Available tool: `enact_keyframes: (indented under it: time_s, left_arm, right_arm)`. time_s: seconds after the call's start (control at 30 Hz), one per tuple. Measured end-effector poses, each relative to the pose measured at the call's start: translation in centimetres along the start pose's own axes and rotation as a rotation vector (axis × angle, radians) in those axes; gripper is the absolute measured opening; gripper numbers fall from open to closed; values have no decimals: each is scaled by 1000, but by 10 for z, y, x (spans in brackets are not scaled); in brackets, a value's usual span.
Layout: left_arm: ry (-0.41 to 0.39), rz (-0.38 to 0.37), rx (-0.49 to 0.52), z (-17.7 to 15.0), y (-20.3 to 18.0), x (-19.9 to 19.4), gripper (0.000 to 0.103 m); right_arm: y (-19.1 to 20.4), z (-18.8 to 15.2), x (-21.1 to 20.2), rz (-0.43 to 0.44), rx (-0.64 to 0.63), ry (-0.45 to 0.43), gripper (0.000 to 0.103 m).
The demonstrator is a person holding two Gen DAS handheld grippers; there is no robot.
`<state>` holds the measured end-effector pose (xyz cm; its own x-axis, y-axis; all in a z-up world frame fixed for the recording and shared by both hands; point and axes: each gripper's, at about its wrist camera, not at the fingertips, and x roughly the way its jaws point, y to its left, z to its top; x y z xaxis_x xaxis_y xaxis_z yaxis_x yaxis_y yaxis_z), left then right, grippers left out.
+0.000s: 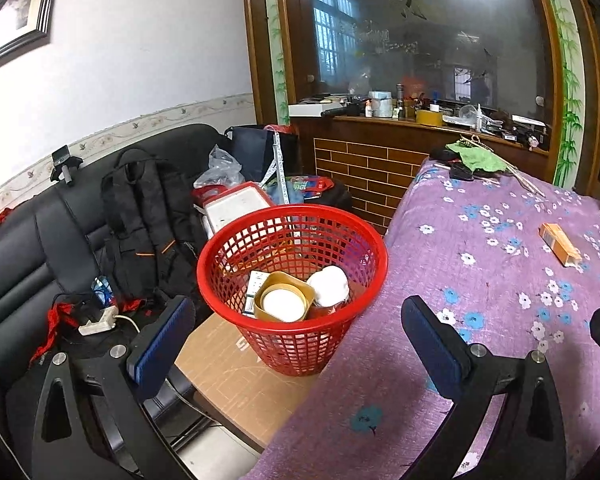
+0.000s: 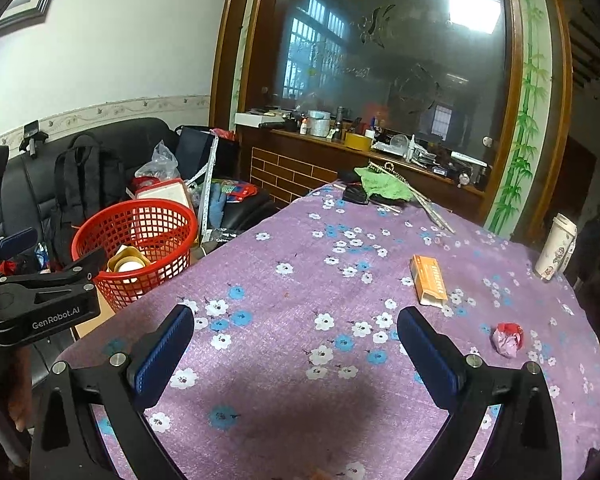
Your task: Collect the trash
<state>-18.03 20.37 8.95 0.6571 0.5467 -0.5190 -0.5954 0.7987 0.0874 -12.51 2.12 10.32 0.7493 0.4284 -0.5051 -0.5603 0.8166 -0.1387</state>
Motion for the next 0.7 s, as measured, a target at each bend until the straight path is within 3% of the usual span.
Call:
enact_keyframes:
  time_s: [0.7]
  left_arm:
    - [4, -3, 26, 1, -7, 5, 102]
  right_arm:
    - [-10, -4, 9, -21, 13, 23, 103]
